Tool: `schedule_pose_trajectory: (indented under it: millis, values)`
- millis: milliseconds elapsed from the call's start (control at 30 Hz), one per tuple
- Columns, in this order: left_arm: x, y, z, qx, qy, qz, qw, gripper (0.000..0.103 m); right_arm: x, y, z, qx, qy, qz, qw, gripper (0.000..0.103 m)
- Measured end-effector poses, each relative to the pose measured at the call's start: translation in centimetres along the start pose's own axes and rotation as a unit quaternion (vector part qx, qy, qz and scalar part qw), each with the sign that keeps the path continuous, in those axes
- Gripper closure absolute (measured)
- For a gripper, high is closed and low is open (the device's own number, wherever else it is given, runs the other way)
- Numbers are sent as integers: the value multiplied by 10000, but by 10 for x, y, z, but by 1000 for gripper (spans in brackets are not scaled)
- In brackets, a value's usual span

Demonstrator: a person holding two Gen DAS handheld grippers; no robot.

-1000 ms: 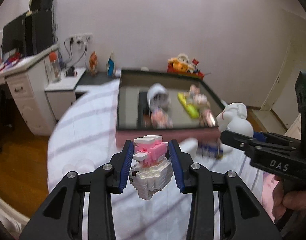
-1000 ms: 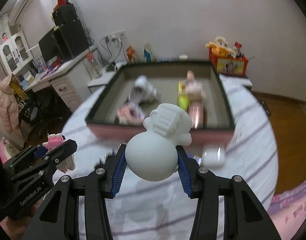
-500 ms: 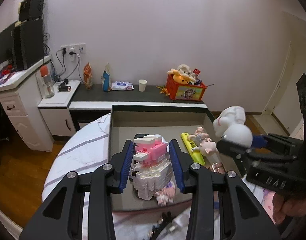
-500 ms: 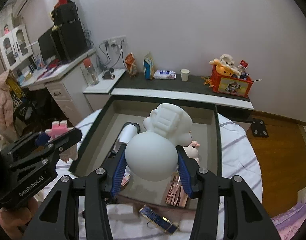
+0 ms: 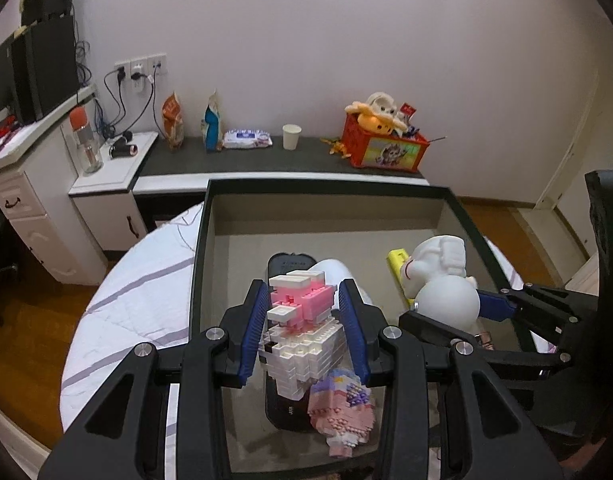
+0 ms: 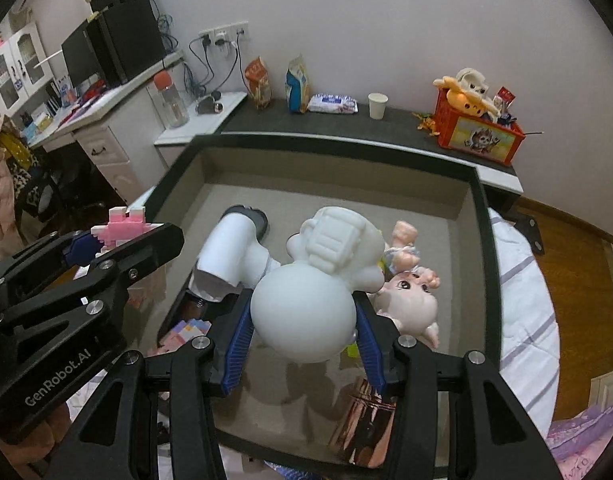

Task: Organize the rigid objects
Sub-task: 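Carry the block figure and white toy into the tray box and release both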

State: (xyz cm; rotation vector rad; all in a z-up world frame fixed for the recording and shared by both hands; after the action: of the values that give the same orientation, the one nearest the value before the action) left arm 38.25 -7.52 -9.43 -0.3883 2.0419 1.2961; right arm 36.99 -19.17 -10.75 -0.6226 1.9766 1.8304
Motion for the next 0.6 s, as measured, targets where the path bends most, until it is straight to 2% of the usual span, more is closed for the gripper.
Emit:
schedule_pose_trajectory:
  millis: [333, 367, 400, 467, 567, 600]
  values:
    - [5, -11, 3, -182, -24, 220, 9996, 62, 5, -9, 3, 190, 171, 69, 9996, 52]
    - [5, -10, 3, -209, -31, 216, 9995, 52, 5, -8, 3, 203, 198, 56, 9996, 46]
    - [5, -8, 3, -266, -42, 200, 9994, 35, 5, -7, 4, 193, 212, 42, 9996, 41]
    - [3, -2, 2, -392, -58, 104, 9992, 15, 5, -4, 4, 194, 219, -3, 9996, 25]
    - [2, 6, 0, -381, -42, 39, 9993, 1, 5, 2, 2, 262, 138, -96, 9995, 21]
    - [1, 8, 0, -366, -44, 44, 9993, 0, 5, 3, 1, 270, 104, -101, 9995, 20]
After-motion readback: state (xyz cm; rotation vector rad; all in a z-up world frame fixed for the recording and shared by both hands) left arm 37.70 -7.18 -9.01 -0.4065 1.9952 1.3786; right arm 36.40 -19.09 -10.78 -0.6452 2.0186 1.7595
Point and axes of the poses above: each gripper's, at about its wrist camera, not at the fingertips, and y roughly against the way its jaws point, z to its left, x to its underside, the point moved 4 cm from there along -y, roughly the way its jaws point, and after that the axes turned 11 degrees about x, right-handed, at the moved point
